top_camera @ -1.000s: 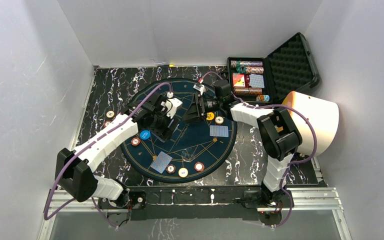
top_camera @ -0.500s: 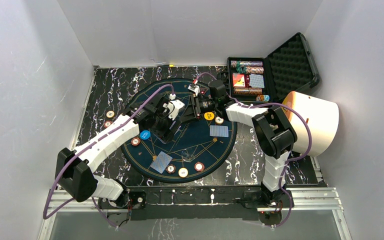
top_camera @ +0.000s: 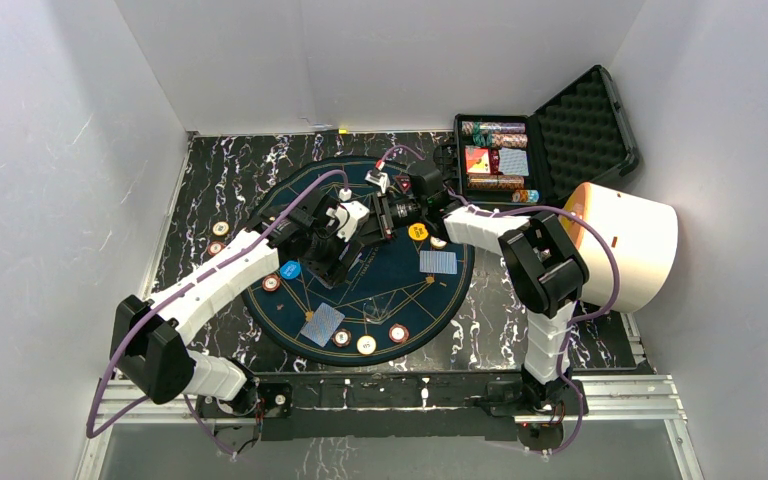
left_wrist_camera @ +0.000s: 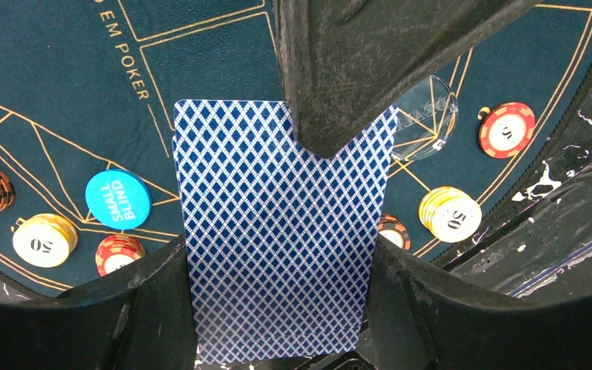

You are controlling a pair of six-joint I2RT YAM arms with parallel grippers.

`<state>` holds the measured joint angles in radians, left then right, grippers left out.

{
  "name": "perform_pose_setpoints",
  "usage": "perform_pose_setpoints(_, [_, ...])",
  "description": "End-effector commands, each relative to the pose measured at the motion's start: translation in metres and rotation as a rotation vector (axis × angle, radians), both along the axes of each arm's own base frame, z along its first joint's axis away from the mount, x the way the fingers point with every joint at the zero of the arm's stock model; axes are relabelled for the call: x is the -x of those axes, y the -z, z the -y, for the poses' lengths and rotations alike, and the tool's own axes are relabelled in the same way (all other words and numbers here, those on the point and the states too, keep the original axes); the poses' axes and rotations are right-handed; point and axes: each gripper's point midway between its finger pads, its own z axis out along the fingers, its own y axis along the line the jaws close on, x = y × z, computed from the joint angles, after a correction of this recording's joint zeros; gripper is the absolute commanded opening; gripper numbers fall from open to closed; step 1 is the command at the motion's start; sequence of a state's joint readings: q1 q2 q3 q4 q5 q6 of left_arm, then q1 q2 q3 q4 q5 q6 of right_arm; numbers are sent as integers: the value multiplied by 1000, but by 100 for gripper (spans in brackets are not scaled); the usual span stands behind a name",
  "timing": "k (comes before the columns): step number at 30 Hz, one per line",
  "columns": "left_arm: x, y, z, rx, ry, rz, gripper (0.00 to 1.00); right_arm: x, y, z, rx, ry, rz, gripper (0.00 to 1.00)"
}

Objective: Distribute texas hold em gaming equipment

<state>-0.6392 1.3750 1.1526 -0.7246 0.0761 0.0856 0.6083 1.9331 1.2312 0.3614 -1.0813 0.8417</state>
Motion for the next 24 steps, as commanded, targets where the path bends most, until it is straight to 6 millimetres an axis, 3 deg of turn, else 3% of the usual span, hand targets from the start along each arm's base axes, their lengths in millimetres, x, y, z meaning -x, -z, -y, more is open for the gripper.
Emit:
perform_pose_setpoints(1, [2, -4, 6, 27, 15, 6, 0, -3, -14, -6, -38, -29, 40, 23])
perform_pose_setpoints(16, [5, 1, 3, 18, 10, -8, 0, -10, -27, 4, -32, 1, 80, 9])
perform_pose_setpoints(24, [5, 2, 3, 16, 1, -8, 0, -16, -36, 19, -31, 45, 83, 0])
